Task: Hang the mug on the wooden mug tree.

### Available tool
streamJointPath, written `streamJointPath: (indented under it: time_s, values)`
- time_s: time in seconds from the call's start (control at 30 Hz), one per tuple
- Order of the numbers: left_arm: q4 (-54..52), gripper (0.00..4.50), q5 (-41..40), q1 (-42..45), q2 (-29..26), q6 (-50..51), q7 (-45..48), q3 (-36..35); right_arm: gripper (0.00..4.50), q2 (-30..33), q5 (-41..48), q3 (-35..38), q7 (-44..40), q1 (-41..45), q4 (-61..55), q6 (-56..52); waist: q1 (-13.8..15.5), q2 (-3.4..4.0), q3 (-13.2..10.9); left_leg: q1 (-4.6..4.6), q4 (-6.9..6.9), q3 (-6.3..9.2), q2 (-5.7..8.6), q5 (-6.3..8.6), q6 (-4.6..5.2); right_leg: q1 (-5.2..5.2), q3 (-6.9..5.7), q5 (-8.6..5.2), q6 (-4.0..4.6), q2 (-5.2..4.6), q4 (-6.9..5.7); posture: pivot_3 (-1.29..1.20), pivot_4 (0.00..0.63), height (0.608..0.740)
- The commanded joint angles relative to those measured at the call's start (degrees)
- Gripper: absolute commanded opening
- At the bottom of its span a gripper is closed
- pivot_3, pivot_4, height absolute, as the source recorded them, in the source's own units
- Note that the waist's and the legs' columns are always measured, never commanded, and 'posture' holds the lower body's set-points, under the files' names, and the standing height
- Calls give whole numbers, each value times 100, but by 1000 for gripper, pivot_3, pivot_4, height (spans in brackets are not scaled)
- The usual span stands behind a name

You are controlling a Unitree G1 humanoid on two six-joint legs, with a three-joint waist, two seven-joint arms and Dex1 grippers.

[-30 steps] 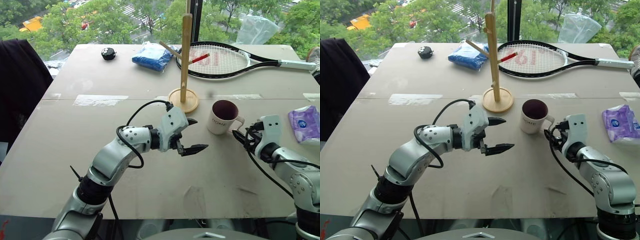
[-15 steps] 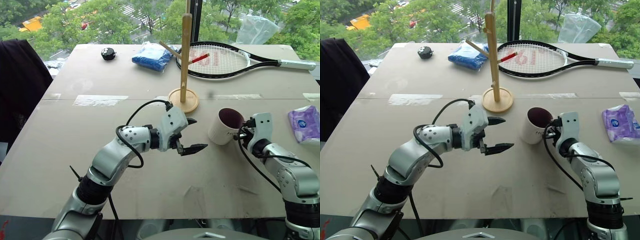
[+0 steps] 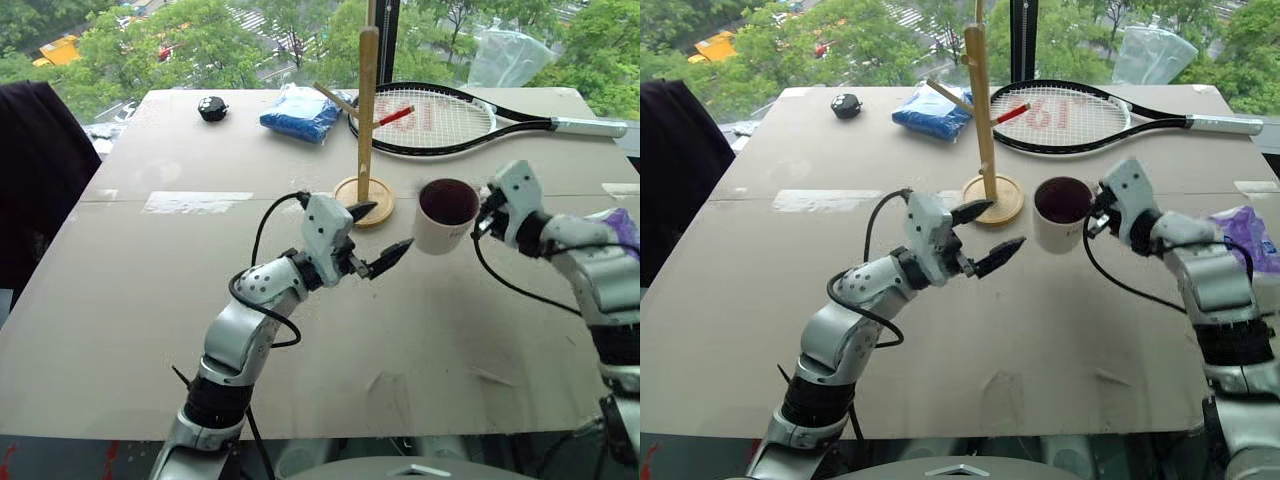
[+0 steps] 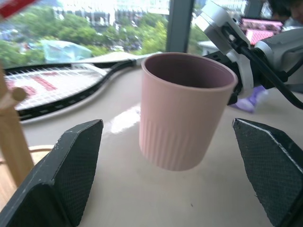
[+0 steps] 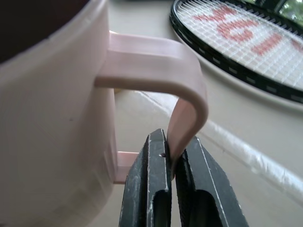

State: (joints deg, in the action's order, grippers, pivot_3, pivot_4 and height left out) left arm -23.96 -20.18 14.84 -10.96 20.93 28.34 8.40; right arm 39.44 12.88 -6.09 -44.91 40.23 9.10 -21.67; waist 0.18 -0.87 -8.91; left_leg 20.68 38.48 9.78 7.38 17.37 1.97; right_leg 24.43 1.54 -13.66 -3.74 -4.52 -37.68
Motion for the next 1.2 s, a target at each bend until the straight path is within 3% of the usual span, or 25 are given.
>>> streamJointPath:
  time_s: [0.03,0.2,0.37,1.2]
  values:
    - [-391,4500,101,-127,231,-423,-364,-110,102,12,-357,-95,-845,1096,1441,1314,-16,-2,-1,4,-3,2,0,0,0,2,1,1,1,-1,1,0,150,740]
    - [-556,4500,324,-289,429,-618,-722,-9,102,-300,-1026,-342,-1577,2969,4388,3443,-13,-5,-1,18,-10,-5,-8,0,0,15,2,1,2,0,12,0,150,740]
    - [-742,4500,407,-311,609,-853,-978,-30,102,-647,-1671,-608,-1880,3997,5853,4523,-81,-4,-1,25,-11,-7,-8,0,0,23,7,1,2,1,23,0,150,740]
    - [-800,4500,449,-484,659,-1117,-1142,1,102,-1600,-2511,-460,-962,5111,6656,4528,-104,1,-1,21,-10,-7,-8,-1,-3,38,10,3,7,7,-11,0,150,740]
